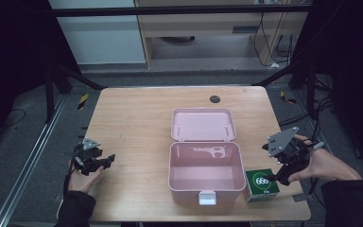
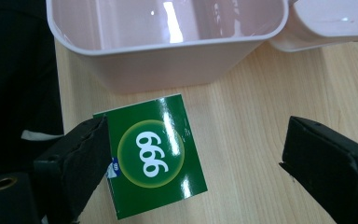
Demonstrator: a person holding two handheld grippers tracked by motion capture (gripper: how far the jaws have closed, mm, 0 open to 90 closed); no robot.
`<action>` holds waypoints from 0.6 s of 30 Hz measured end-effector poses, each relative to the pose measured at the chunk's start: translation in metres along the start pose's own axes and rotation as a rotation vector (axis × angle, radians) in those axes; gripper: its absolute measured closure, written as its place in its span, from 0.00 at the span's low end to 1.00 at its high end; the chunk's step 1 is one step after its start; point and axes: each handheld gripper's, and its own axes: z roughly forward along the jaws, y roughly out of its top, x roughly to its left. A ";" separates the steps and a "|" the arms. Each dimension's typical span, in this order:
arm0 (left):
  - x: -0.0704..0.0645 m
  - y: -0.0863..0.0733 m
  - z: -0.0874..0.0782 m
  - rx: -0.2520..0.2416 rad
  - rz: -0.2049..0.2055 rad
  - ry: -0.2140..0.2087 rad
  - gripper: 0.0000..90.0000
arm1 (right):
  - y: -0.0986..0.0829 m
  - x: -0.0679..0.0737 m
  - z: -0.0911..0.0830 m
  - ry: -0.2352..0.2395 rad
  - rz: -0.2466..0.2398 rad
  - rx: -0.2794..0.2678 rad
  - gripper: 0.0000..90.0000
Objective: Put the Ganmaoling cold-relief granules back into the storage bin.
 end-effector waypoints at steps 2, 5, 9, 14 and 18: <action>0.000 0.000 0.000 0.004 0.003 0.000 0.45 | 0.000 0.000 0.003 0.003 -0.007 0.018 0.09; -0.001 0.000 0.001 0.009 0.007 -0.001 0.45 | 0.000 0.000 0.007 0.010 -0.011 0.039 0.08; -0.001 -0.001 0.003 0.017 0.016 0.001 0.45 | -0.002 0.001 0.015 0.026 -0.006 0.074 0.08; -0.001 -0.001 0.004 0.025 0.020 0.003 0.44 | -0.006 0.002 0.026 0.037 -0.005 0.116 0.08; -0.002 -0.001 0.004 0.027 0.026 -0.001 0.43 | -0.007 0.004 0.029 0.036 -0.011 0.131 0.08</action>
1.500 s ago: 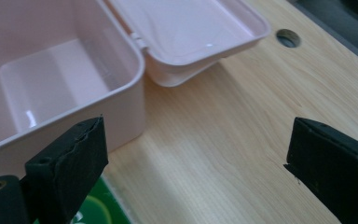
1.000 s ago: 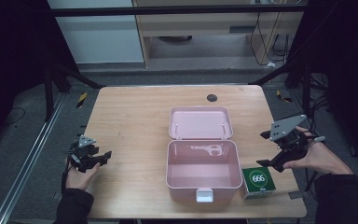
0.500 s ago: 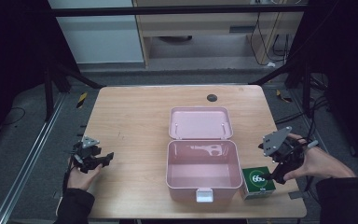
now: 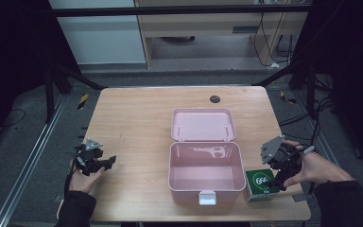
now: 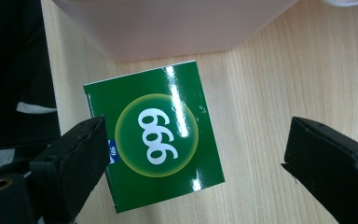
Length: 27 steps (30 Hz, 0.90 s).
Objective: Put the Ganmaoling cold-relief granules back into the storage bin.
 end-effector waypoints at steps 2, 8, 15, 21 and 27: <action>-0.001 0.000 0.000 0.001 0.003 0.001 0.43 | 0.001 0.001 0.002 0.000 -0.005 0.010 0.08; -0.001 0.000 0.001 0.005 0.008 0.001 0.42 | 0.000 0.003 0.011 0.009 -0.025 0.062 0.08; -0.002 0.000 0.001 0.010 0.013 0.001 0.42 | -0.002 0.008 0.021 0.032 -0.044 0.094 0.07; -0.002 0.000 0.002 0.012 0.015 0.001 0.42 | 0.000 0.010 0.027 0.064 -0.058 0.114 0.05; -0.002 0.000 0.002 0.015 0.020 0.002 0.42 | -0.002 0.010 0.034 0.084 -0.057 0.130 0.04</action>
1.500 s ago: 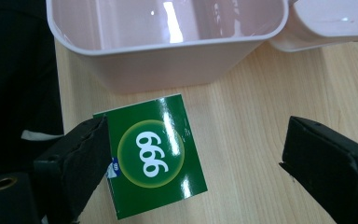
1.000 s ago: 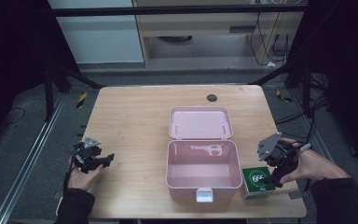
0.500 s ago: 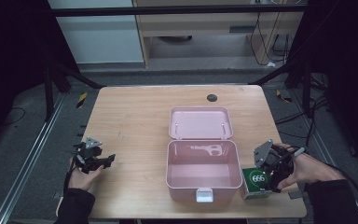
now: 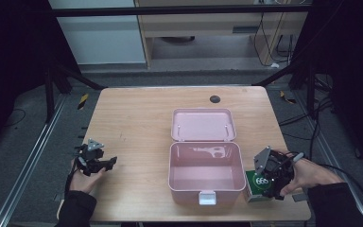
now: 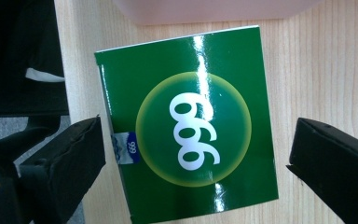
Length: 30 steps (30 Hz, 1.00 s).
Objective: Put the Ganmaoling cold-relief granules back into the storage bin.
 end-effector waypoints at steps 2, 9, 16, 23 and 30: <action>0.000 0.000 0.000 0.001 0.000 0.000 0.42 | 0.000 0.000 0.002 -0.003 -0.001 -0.008 0.04; 0.000 0.000 0.000 0.003 0.001 0.000 0.42 | -0.001 -0.001 0.011 0.003 -0.011 -0.003 0.04; 0.000 0.000 0.001 0.006 0.002 -0.002 0.42 | -0.001 -0.002 0.023 0.023 -0.021 0.005 0.05; 0.000 0.000 0.001 0.007 0.003 -0.004 0.42 | -0.003 -0.004 0.029 0.039 -0.013 0.004 0.08; 0.000 0.000 0.001 0.007 0.005 -0.004 0.43 | -0.005 -0.004 0.029 0.048 -0.013 -0.001 0.13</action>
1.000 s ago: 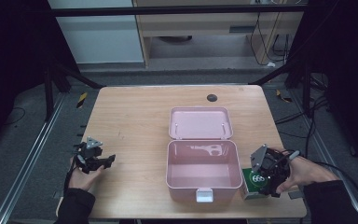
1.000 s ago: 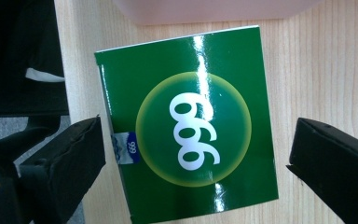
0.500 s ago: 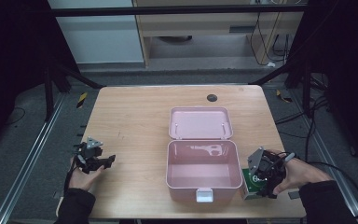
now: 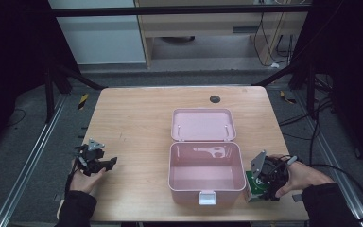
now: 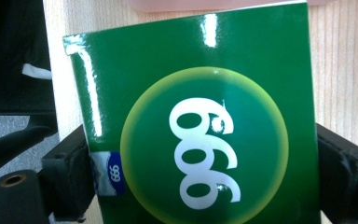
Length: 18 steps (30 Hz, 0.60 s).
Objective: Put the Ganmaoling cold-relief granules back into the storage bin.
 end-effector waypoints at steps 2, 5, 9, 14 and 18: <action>0.000 0.000 0.000 0.000 0.000 -0.001 0.43 | 0.001 -0.001 0.000 0.003 0.005 0.007 0.15; 0.000 0.000 0.000 0.000 0.000 -0.001 0.43 | 0.002 -0.001 -0.001 0.005 0.010 0.023 0.16; 0.000 0.000 0.000 0.001 0.001 -0.002 0.43 | 0.004 0.000 -0.002 0.005 0.014 0.040 0.17; 0.000 0.000 0.000 0.001 0.000 -0.004 0.43 | 0.003 0.002 -0.008 0.001 0.024 0.045 0.18; 0.000 0.000 0.000 -0.001 0.000 -0.004 0.43 | 0.001 0.003 -0.016 0.005 0.041 0.044 0.18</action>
